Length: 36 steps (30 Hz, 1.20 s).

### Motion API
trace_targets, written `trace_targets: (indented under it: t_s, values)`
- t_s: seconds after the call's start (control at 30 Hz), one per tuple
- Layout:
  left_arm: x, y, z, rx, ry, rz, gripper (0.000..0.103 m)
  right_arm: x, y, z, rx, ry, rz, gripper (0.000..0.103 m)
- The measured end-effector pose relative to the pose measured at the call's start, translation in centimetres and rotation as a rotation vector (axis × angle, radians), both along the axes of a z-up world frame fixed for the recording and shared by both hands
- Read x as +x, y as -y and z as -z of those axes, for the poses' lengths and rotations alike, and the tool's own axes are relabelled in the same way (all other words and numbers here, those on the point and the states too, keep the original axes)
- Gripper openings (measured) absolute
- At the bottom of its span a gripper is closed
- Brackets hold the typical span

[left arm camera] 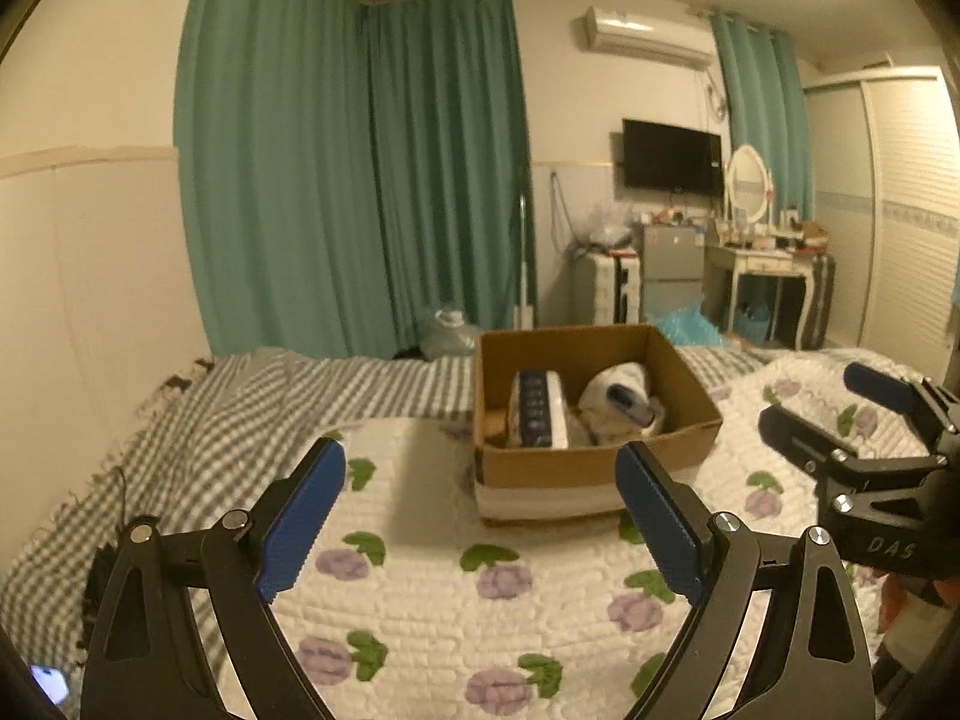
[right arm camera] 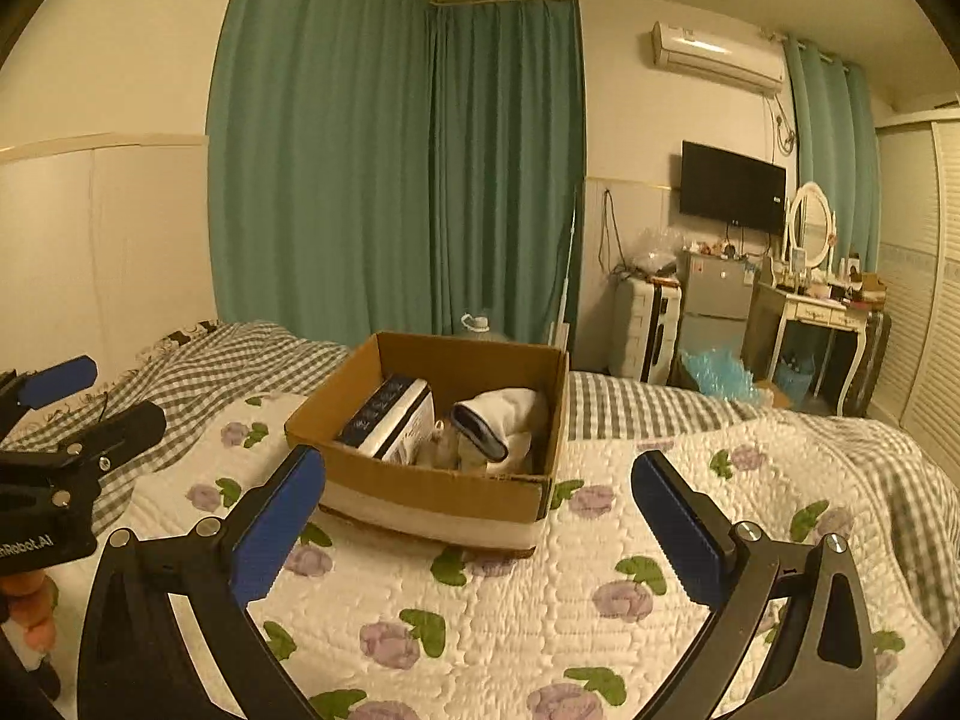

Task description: Organize soft objects

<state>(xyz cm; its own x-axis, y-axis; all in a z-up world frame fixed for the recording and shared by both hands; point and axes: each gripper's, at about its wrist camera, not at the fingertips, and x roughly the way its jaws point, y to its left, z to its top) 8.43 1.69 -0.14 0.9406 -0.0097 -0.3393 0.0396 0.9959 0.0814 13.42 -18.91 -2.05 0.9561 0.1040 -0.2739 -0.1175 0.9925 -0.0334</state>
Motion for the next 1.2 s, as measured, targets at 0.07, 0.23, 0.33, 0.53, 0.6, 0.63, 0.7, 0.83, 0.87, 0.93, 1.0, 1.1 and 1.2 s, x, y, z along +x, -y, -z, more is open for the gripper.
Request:
trace_targets:
  t_s: [0.07,0.23,0.33,0.53,0.6,0.63,0.7,0.83,0.87,0.93,1.0,1.1,1.2]
  values:
    - [-0.1,-0.3,0.3,0.003,-0.004,0.006,0.093,0.0,0.2,0.3,0.008,-0.009,0.002,0.103]
    - [-0.3,-0.7,0.6,-0.008,-0.013,0.01,0.093,-0.6,0.7,0.1,0.033,-0.008,0.013,0.103]
    - [0.0,-0.9,0.8,-0.008,-0.017,0.015,0.093,-0.7,0.8,-0.1,0.038,-0.009,0.018,0.103]
    - [0.1,-1.0,0.8,-0.01,-0.017,0.023,0.093,-0.9,1.1,-0.3,0.057,-0.004,0.009,0.103]
    - [0.1,-0.9,0.9,-0.011,-0.019,0.025,0.093,-0.9,1.1,-0.3,0.057,-0.002,0.009,0.103]
    - [0.1,-0.9,0.9,-0.011,-0.02,0.027,0.093,-0.9,1.1,-0.3,0.056,-0.002,0.009,0.103]
    - [0.1,-0.7,0.9,-0.01,-0.02,0.033,0.093,-1.0,1.1,-0.3,0.056,-0.002,0.008,0.103]
    - [-0.1,-0.5,0.7,-0.002,-0.012,0.036,0.093,-1.1,1.1,-0.4,0.057,0.001,0.009,0.103]
    - [-0.1,-0.5,0.7,-0.003,-0.011,0.036,0.093,-1.1,1.1,-0.4,0.059,0.002,0.008,0.103]
    - [-0.2,-0.5,0.6,-0.007,-0.012,0.037,0.093,-1.1,1.1,-0.4,0.059,0.001,0.009,0.103]
    - [-0.2,-0.4,0.6,-0.006,-0.013,0.038,0.093,-1.1,1.1,-0.4,0.06,-0.001,0.009,0.103]
    - [-0.2,-0.4,0.6,-0.004,-0.012,0.039,0.093,-1.2,1.1,-0.5,0.061,-0.002,0.01,0.103]
    - [-0.3,-0.4,0.6,-0.004,-0.012,0.04,0.093,-1.2,1.2,-0.4,0.062,-0.002,0.01,0.103]
